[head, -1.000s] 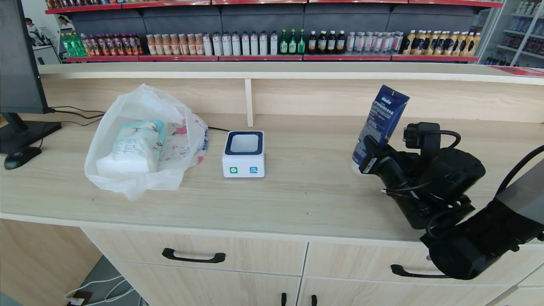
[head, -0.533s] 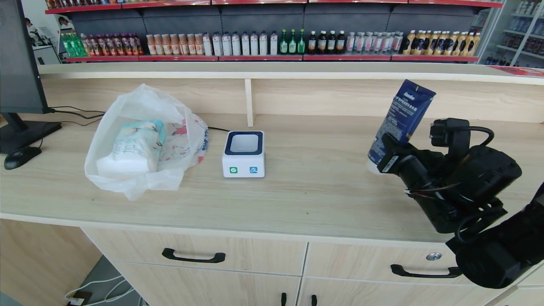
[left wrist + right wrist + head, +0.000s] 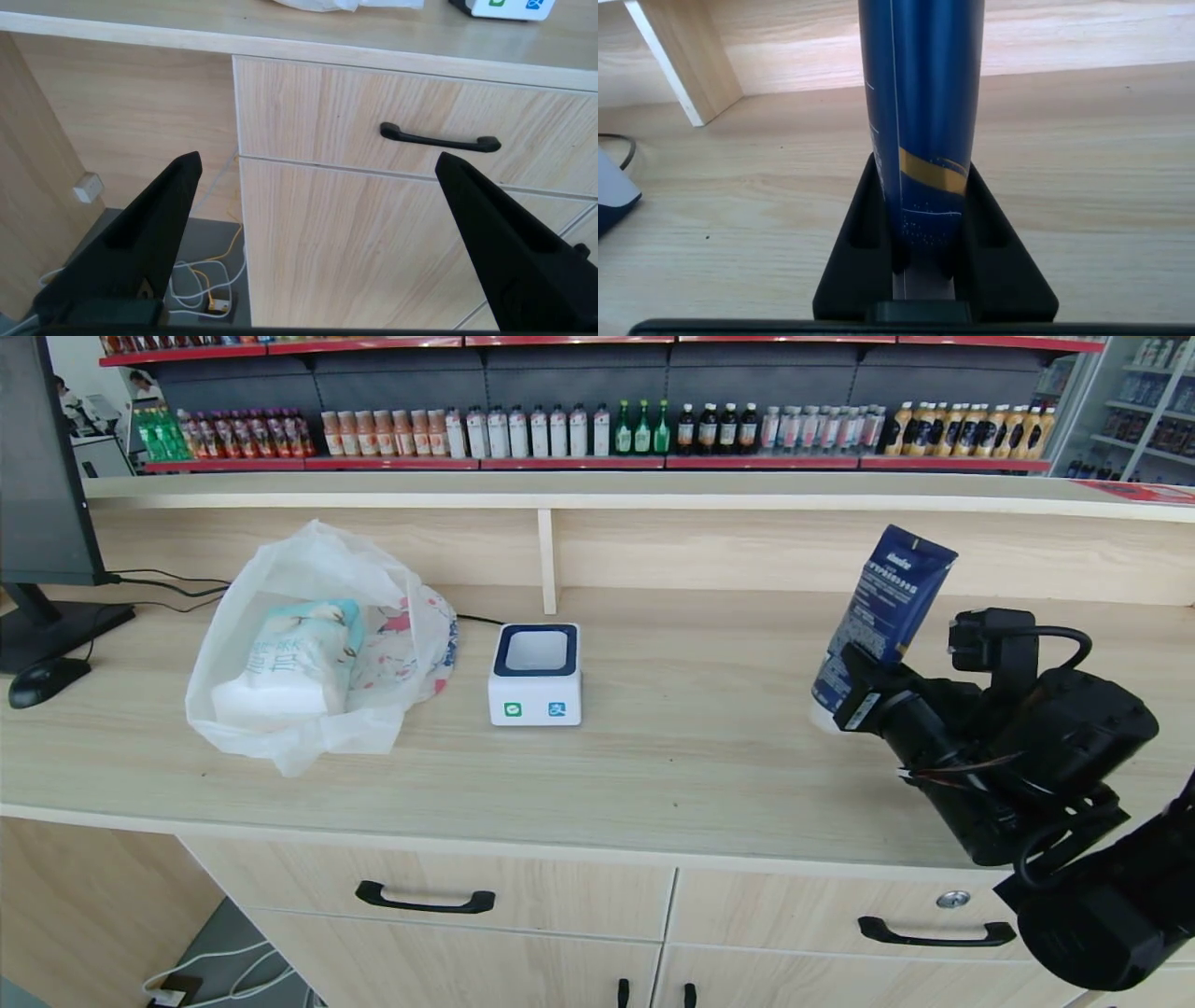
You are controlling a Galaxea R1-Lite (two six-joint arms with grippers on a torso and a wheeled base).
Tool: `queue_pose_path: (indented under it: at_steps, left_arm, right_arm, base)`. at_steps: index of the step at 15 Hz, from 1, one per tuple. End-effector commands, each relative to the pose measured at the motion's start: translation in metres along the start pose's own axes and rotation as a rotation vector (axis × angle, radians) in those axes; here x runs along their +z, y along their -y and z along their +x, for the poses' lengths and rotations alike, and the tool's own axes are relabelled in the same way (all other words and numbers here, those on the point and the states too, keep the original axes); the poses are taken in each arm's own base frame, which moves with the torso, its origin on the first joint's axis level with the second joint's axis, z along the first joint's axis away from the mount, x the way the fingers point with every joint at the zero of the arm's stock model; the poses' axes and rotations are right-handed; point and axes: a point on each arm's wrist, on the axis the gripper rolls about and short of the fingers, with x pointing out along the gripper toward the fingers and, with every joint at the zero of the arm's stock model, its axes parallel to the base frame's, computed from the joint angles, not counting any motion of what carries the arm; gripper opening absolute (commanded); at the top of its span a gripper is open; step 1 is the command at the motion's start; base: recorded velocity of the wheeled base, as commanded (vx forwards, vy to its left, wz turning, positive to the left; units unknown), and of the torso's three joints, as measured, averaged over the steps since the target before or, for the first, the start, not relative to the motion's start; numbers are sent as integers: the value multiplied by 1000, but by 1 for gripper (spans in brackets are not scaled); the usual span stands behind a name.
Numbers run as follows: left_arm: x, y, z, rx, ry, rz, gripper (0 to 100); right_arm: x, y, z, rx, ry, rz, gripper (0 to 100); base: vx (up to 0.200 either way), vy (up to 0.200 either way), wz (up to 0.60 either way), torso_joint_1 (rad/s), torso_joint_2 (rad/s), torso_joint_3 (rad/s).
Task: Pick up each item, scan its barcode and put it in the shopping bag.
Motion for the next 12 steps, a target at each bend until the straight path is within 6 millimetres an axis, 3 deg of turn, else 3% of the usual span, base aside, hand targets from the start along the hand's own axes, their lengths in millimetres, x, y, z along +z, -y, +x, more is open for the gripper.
queue_pose_path:
  at_steps: [1,12]
  left_arm:
    - [0,0,0,0,1,0,100]
    - [0,0,0,0,1,1,100]
  right_arm:
    - [-1,-3,-3,11,-6,0,0]
    - [-11,-19,-16,74,-59,-25,0]
  base:
    - [0,0,0,0,0,0]
    - [0,0,0,0,0,0]
